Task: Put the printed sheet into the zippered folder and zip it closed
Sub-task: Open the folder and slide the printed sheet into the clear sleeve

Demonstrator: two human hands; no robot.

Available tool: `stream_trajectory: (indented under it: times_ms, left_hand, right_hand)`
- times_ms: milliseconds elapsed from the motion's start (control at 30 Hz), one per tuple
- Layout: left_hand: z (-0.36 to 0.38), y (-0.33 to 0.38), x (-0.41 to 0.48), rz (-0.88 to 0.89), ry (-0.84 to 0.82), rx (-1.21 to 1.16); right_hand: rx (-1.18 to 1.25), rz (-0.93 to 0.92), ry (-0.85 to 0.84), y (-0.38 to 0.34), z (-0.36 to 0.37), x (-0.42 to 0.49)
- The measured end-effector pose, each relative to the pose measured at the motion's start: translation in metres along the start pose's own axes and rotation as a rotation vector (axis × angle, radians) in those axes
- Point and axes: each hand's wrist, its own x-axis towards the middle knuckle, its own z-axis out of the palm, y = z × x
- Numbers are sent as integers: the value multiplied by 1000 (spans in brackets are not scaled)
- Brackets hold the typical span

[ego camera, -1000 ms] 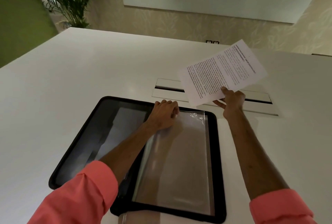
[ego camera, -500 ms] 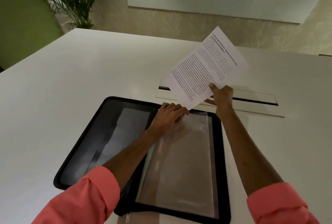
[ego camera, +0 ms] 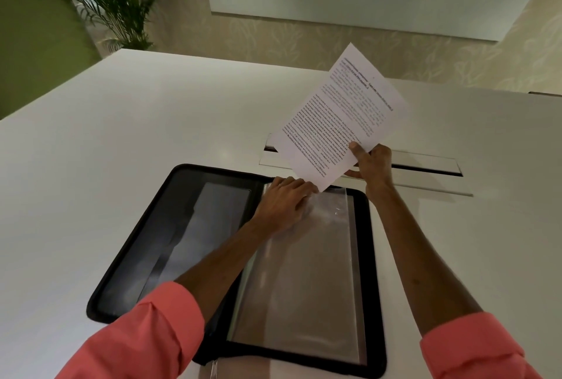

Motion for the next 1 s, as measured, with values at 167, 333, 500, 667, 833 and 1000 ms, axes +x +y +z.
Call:
stream_trajectory:
  times_ms: [167, 333, 500, 667, 833, 1000]
  left_hand:
    - [-1, -4, 4, -43, 3, 4]
    - [-1, -10, 5, -66, -14, -6]
    - [-7, -14, 9, -57, -9, 22]
    - [-13, -22, 11, -91, -57, 57]
    - [-23, -39, 12, -135, -145, 125]
    - [-38, -49, 19, -92, -196, 224]
  right_hand:
    - [-106, -15, -90, 2, -9, -1]
    - [-254, -5, -172, 4, -20, 6]
    - [-329, -23, -254, -1, -24, 20]
    - [-357, -44, -330, -12, -22, 33]
    - [-340, 12, -400, -12, -26, 44]
    - [-359, 101, -386, -16, -24, 56]
